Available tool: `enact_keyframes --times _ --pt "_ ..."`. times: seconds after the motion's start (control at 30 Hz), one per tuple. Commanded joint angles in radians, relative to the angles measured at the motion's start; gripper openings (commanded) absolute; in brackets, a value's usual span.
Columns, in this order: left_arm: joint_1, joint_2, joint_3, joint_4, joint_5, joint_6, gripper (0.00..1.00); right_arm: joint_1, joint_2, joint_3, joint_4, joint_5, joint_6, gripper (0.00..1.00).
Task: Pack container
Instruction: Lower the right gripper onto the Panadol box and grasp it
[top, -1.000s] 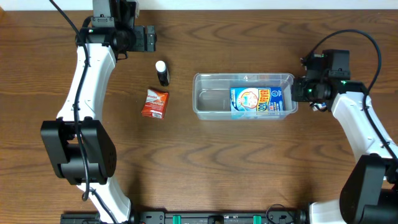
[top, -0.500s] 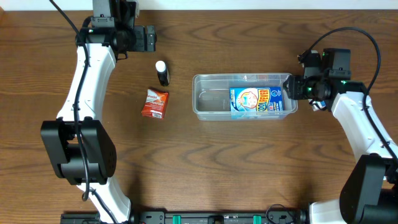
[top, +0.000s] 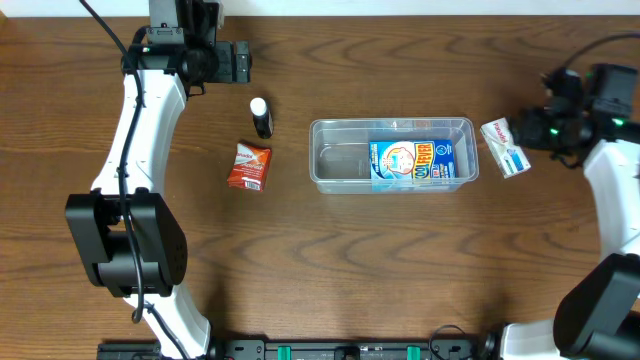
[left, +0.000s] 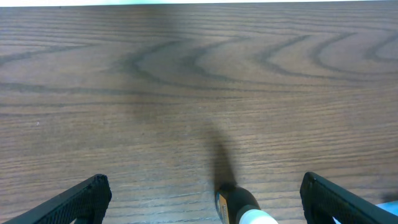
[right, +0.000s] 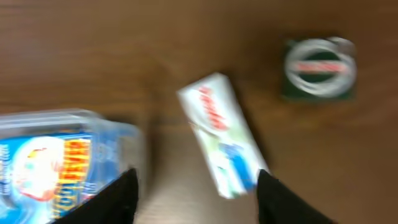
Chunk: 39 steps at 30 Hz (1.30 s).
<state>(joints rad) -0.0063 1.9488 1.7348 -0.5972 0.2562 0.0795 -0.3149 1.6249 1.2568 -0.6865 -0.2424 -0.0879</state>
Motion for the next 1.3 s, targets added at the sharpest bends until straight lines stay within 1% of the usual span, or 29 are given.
enact_keyframes --times 0.0,0.03,0.2,0.27,0.33,0.5,0.57,0.63,0.77,1.0,1.17,1.27 --pt "0.007 0.008 -0.013 0.001 0.005 0.006 0.98 -0.045 -0.014 -0.035 -0.004 0.028 -0.087 0.66" --pt "0.007 0.008 -0.013 0.001 0.005 0.006 0.98 -0.051 -0.014 -0.044 -0.002 0.027 -0.113 0.69" --pt "0.007 0.008 -0.013 0.001 0.005 0.006 0.98 -0.050 -0.014 -0.096 0.045 0.025 -0.260 0.72" --pt "0.007 0.008 -0.013 0.001 0.005 0.006 0.98 -0.050 -0.013 -0.119 0.068 0.026 -0.312 0.74" --pt "0.007 0.008 -0.013 0.001 0.005 0.006 0.98 -0.050 -0.013 -0.154 0.107 0.026 -0.368 0.80" --pt "0.007 0.008 -0.013 0.001 0.005 0.006 0.98 -0.050 -0.011 -0.266 0.244 0.016 -0.440 0.95" --pt "0.007 0.008 -0.013 0.001 0.005 0.006 0.98 -0.050 -0.008 -0.309 0.293 -0.024 -0.483 0.97" --pt "0.007 0.008 -0.013 0.001 0.005 0.006 0.98 -0.050 -0.003 -0.356 0.355 -0.048 -0.505 0.97" --pt "0.007 0.008 -0.013 0.001 0.005 0.006 0.98 -0.050 -0.001 -0.426 0.469 -0.046 -0.505 0.97" --pt "0.007 0.008 -0.013 0.001 0.005 0.006 0.98 -0.050 0.018 -0.454 0.540 -0.047 -0.516 0.94" --pt "0.007 0.008 -0.013 0.001 0.005 0.006 0.98 -0.050 0.097 -0.454 0.600 -0.071 -0.511 0.93" --pt "0.007 0.008 -0.013 0.001 0.005 0.006 0.98 -0.050 0.141 -0.454 0.635 -0.080 -0.496 0.94"
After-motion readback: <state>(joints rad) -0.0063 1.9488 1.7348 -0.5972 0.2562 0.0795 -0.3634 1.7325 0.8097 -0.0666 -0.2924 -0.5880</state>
